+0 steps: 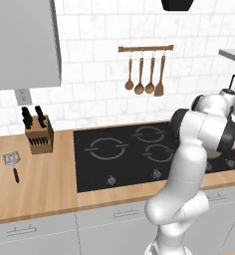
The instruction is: Put the lemon and sweet potato in the pot. Retrieve the spatula and lightly stir the vegetables in the pot.
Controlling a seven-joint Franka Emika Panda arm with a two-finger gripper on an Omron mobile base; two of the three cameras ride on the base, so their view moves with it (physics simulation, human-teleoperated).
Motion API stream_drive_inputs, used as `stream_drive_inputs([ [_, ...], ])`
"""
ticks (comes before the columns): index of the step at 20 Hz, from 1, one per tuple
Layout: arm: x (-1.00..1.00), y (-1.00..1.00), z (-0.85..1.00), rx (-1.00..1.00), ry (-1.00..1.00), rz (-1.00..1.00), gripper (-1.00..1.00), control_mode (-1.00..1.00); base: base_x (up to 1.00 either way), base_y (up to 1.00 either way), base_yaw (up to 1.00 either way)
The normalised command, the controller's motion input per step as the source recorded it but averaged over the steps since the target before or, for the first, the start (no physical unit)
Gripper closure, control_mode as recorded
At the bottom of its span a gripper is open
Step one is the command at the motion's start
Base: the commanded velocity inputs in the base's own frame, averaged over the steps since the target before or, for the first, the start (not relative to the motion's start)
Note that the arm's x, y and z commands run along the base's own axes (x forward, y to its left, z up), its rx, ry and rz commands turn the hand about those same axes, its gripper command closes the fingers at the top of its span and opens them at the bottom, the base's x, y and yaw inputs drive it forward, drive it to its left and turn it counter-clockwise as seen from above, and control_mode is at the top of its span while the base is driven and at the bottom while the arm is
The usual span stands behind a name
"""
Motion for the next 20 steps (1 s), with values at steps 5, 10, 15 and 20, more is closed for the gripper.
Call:
stream_drive_inputs([
  [5, 0.02, 0.0, -0.07, 0.0, 0.0, 0.06, -1.0, -1.0, 0.0, 0.0, 0.0],
  [10, 0.0, 0.05, 0.01, 0.0, 0.0, 0.1, -1.0, -1.0, 0.0, 0.0, 0.0],
  [15, -0.07, 0.33, 0.33, -0.01, -0.06, 0.12, -1.0, -1.0, 0.0, 0.0, 0.0],
  [20, 0.1, 0.24, 0.09, -0.04, -0.01, 0.08, -1.0, -1.0, 0.0, 0.0, 0.0],
])
